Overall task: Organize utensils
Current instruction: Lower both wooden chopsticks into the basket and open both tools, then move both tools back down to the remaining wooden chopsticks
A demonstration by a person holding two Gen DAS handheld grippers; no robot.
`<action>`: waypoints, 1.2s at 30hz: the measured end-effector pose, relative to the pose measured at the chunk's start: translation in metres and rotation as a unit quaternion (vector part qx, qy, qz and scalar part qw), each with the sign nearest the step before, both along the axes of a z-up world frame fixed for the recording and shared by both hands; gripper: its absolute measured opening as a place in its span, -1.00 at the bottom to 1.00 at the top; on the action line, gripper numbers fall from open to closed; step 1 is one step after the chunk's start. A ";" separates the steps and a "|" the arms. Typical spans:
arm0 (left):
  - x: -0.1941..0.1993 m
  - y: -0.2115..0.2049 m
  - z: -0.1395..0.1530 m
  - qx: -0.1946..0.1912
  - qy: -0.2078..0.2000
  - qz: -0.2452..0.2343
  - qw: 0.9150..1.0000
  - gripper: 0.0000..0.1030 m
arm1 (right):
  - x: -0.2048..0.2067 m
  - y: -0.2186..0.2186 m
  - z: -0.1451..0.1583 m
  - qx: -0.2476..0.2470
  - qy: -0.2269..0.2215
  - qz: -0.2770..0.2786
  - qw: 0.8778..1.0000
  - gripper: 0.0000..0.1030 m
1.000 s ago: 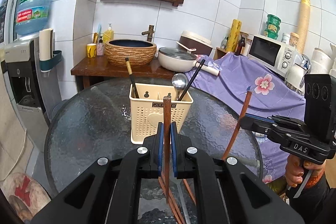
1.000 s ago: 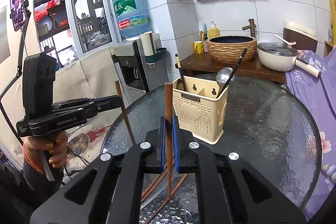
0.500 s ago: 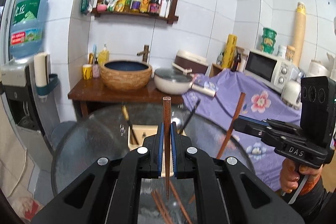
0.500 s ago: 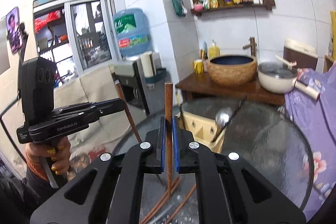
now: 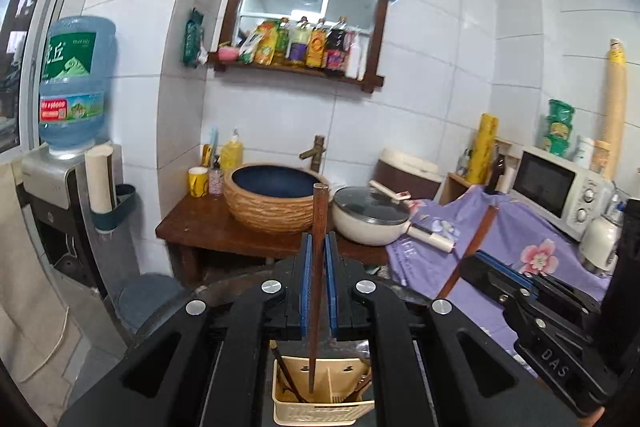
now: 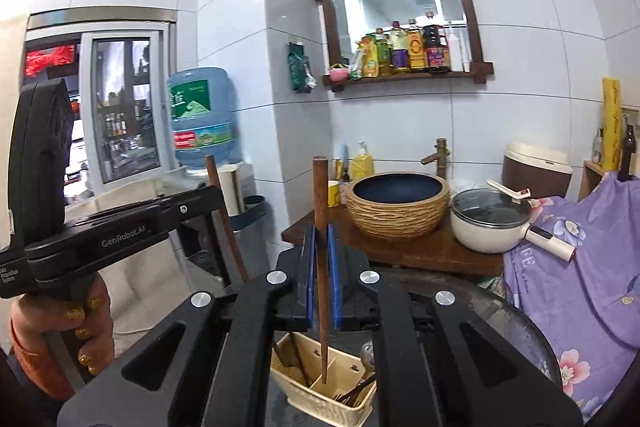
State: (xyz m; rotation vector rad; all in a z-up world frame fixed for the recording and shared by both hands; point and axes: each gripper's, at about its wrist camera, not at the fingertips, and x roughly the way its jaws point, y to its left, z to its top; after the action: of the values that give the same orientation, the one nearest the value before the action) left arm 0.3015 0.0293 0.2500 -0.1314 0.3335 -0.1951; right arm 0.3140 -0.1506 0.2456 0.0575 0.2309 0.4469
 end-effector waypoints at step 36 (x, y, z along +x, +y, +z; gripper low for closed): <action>0.013 0.009 -0.136 -0.017 0.080 0.009 0.997 0.10 | 0.021 -0.004 -0.120 -0.022 0.048 -0.059 0.997 0.09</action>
State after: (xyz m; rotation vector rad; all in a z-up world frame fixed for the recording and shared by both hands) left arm 0.3143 0.0382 0.1136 -0.1846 0.4892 -0.1722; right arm 0.3346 -0.1547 0.1255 0.0503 0.3303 0.3219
